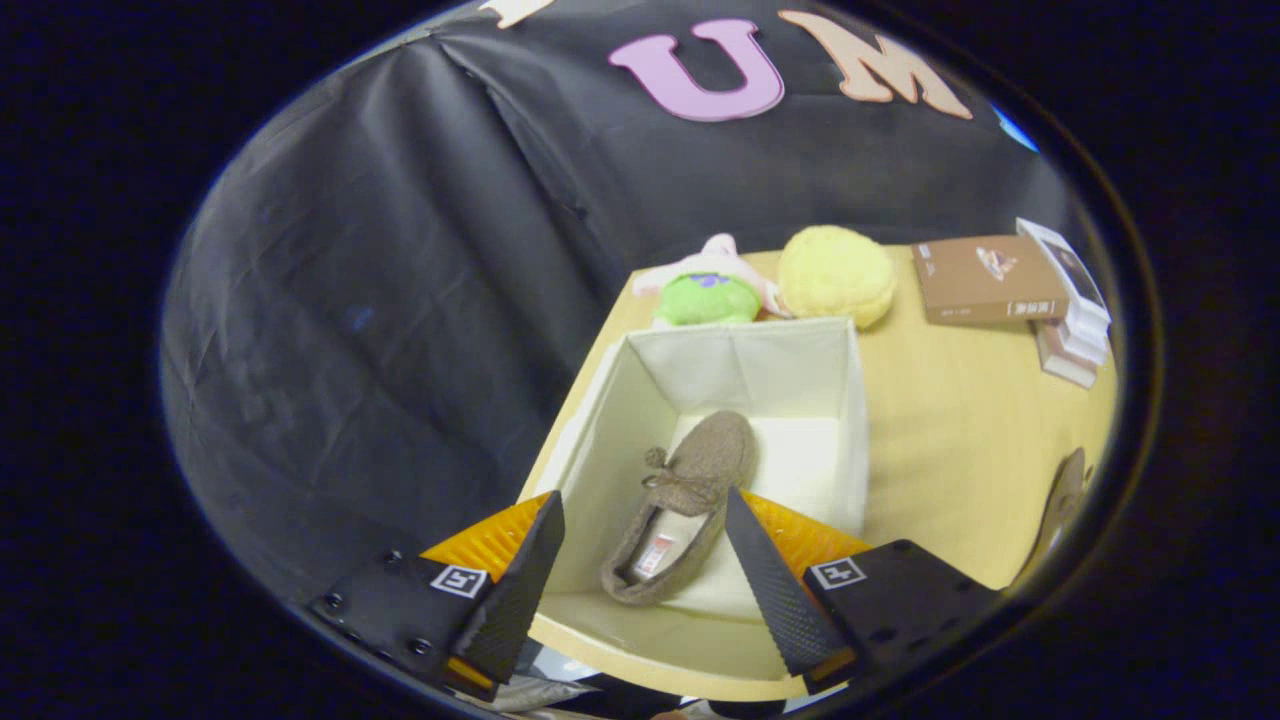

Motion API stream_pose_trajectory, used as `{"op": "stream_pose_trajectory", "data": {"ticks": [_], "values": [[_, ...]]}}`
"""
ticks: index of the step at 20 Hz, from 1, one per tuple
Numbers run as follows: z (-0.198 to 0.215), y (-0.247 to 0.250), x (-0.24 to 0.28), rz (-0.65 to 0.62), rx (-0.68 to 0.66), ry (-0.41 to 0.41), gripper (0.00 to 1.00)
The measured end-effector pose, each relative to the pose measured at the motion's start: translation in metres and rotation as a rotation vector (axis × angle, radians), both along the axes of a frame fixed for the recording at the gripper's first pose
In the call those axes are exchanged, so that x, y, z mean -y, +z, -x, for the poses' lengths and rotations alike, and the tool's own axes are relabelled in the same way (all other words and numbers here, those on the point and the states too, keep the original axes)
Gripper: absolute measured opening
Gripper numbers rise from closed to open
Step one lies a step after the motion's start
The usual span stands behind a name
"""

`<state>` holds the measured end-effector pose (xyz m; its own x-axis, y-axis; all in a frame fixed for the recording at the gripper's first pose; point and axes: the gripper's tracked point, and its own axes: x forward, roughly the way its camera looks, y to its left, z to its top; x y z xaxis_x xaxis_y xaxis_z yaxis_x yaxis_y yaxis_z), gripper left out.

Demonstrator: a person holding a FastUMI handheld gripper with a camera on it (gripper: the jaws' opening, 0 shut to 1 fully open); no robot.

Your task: Open the storage box then place both shoes into the box .Put the left shoe in first, then the right shoe, with the right side of both shoes facing outward in a uniform manner.

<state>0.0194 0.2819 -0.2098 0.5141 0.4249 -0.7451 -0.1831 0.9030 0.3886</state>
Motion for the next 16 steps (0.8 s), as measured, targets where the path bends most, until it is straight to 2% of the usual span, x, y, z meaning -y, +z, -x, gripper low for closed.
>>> {"op": "stream_pose_trajectory", "data": {"ticks": [3,7,12,16], "values": [[-0.004,0.021,0.041,0.062,0.121,0.009,1.0],[0.0,0.036,0.093,0.12,0.206,-0.006,1.0],[0.01,0.044,0.174,0.2,0.251,-0.058,1.0],[0.021,0.042,0.247,0.239,0.239,-0.143,1.0]]}}
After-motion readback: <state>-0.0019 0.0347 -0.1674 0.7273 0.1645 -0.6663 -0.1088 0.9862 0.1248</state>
